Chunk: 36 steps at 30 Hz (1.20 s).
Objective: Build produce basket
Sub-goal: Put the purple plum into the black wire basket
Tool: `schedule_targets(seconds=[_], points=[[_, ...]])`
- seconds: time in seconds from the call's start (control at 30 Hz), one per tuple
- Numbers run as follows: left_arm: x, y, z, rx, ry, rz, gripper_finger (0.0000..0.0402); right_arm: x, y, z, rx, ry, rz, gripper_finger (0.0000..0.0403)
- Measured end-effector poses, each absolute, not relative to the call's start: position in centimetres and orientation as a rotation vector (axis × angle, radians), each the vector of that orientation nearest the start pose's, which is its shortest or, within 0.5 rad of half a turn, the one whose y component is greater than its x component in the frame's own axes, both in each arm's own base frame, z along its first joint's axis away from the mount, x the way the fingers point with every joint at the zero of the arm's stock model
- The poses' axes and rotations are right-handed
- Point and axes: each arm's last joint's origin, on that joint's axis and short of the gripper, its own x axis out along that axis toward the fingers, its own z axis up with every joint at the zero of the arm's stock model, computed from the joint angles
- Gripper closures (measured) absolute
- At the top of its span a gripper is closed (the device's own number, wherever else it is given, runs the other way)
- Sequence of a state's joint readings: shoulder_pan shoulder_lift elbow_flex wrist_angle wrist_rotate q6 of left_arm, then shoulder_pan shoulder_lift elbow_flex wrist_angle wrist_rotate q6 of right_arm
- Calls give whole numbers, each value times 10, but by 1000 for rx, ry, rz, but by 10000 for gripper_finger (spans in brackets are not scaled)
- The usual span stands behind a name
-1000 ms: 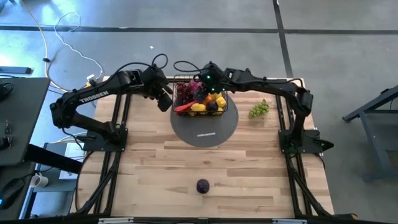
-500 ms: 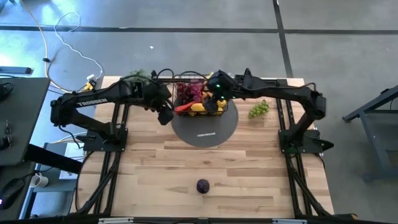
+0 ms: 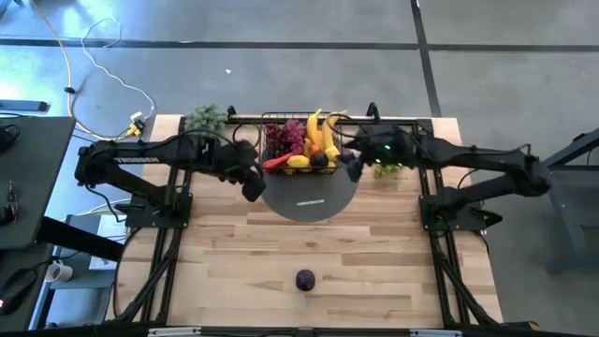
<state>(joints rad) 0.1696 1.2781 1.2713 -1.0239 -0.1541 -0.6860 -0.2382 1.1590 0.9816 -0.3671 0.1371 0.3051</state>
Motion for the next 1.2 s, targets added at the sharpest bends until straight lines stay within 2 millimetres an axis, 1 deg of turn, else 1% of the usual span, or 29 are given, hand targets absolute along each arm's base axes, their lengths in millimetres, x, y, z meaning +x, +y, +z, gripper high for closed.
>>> schedule_targets(seconds=[0.3,0.5,0.63,0.87,0.97,1.07,1.2], points=[[238,17,332,-702,860,648,204,192,-40,285,316,407,-386,194],[239,4,332,-740,840,658,204,164,-27,262,316,323,-317,194],[240,-3,333,-776,819,651,204,148,-21,254,313,275,-243,194],[248,-16,339,-860,696,638,204,124,-17,237,319,218,-229,194],[251,-21,342,-911,637,625,204,116,-16,236,318,189,-224,194],[257,-27,344,-919,589,595,204,109,-15,235,309,199,-223,194],[259,-34,347,-927,550,568,204,101,-14,233,297,220,-222,194]])
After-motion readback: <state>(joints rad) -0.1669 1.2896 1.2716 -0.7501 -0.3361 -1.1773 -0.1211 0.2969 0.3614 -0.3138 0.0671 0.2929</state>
